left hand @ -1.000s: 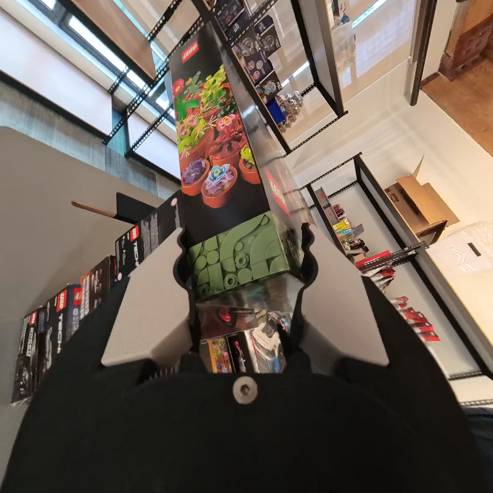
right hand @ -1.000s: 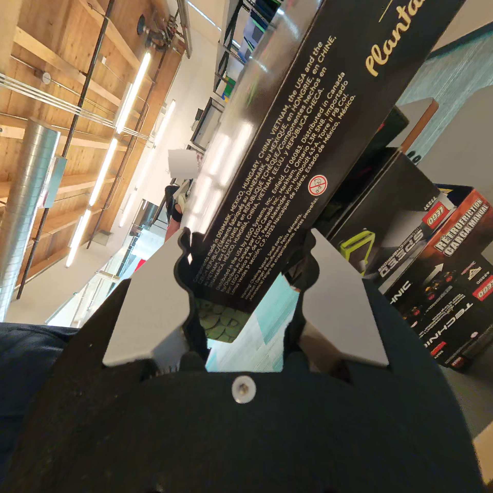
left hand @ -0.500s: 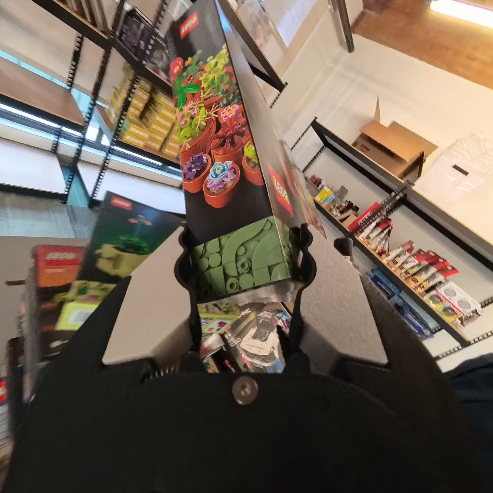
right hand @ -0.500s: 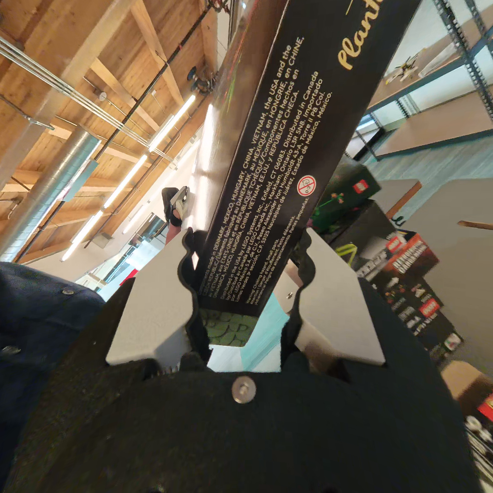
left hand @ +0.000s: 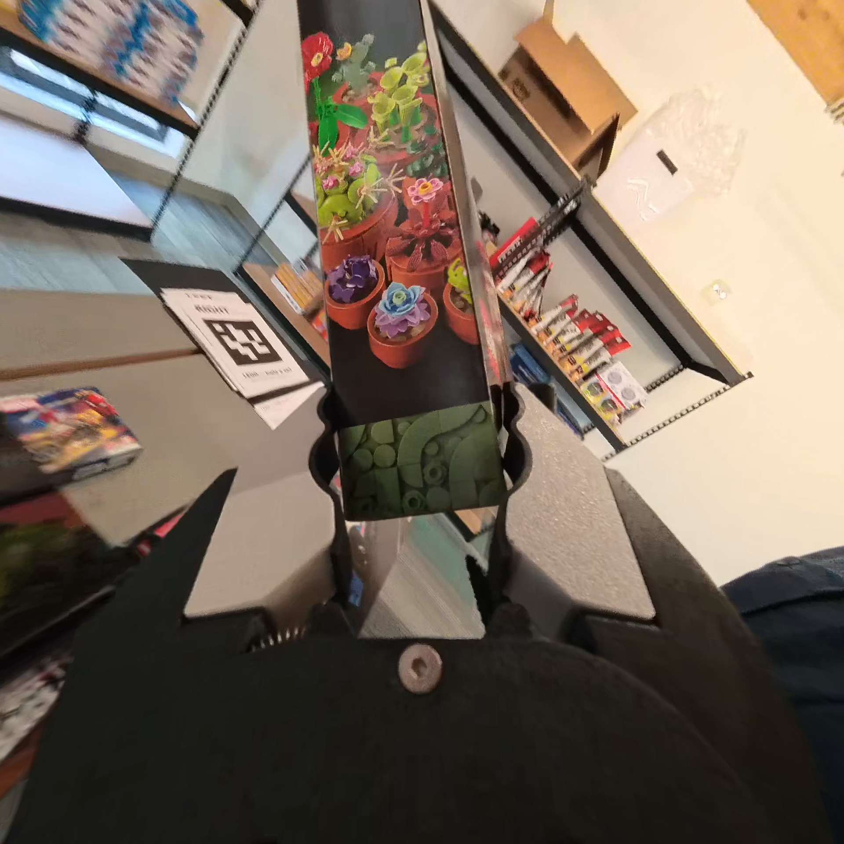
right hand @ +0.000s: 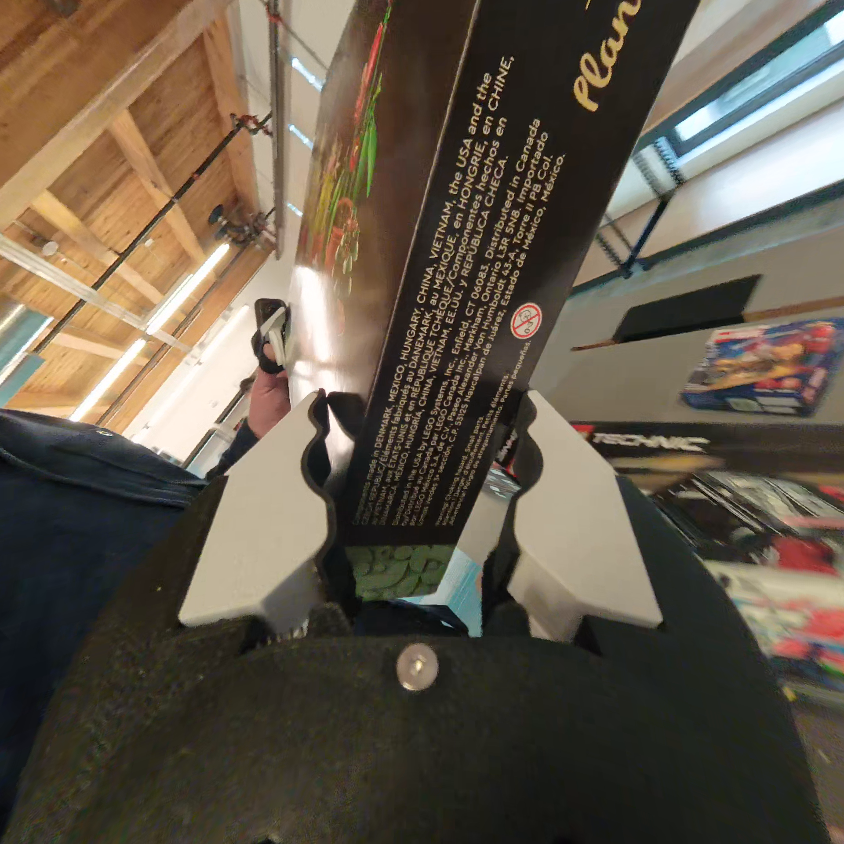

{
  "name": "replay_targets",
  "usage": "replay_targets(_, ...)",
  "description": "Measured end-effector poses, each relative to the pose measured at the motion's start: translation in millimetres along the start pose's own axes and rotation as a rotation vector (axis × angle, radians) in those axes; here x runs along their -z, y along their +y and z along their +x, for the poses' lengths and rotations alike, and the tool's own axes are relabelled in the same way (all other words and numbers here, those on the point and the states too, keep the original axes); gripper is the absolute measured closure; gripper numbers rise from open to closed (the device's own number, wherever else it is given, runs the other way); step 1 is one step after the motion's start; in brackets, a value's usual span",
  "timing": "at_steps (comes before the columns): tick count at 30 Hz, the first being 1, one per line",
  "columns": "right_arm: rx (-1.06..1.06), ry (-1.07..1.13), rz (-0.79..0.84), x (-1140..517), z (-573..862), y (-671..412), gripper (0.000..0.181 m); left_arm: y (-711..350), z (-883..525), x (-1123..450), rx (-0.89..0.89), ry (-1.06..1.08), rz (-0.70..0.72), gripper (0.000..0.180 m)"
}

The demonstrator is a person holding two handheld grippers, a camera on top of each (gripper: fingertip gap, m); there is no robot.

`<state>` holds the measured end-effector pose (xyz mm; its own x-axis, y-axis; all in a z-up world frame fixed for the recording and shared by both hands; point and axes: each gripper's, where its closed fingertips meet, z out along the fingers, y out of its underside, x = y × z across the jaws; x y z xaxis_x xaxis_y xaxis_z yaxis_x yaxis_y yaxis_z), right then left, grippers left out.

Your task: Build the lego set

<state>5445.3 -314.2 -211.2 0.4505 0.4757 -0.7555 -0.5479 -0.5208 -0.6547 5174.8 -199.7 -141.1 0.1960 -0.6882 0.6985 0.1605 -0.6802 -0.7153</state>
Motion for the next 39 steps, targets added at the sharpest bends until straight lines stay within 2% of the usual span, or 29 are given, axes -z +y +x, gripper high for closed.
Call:
replay_targets(7,-0.075,0.117,0.046,80,51,10,0.097,92,-3,-59,0.077,0.003,-0.184,0.109)
replay_targets(13,-0.115,0.187,-0.015,112,88,23,0.097,174,-21,-69,0.228,-0.025,-0.328,0.109)
replay_targets(20,-0.191,0.275,-0.144,108,142,48,0.098,270,-60,-62,0.388,-0.116,-0.507,0.1)
replay_targets(23,-0.194,0.337,-0.223,99,166,61,0.096,322,-74,-54,0.436,-0.172,-0.698,0.09)
replay_targets(25,-0.188,0.382,-0.251,88,179,66,0.078,357,-71,-47,0.489,-0.159,-0.838,0.083)
replay_targets(26,-0.167,0.438,-0.29,86,189,71,0.068,364,-69,-47,0.528,-0.151,-0.845,0.085)
replay_targets(28,-0.096,0.506,-0.279,84,195,60,0.068,358,-70,-45,0.539,-0.145,-0.821,0.085)
replay_targets(30,-0.081,0.477,-0.169,79,184,31,0.083,349,-76,-42,0.48,-0.171,-0.821,0.085)
replay_targets(32,-0.051,0.475,-0.119,77,175,10,0.083,342,-73,-36,0.438,-0.159,-0.862,0.096)
replay_targets(35,0.012,0.449,-0.171,62,152,-3,0.087,337,-55,-26,0.463,-0.104,-0.957,0.101)
replay_targets(39,0.063,0.361,-0.199,27,116,-10,0.089,304,-16,-24,0.37,0.051,-0.9,0.108)
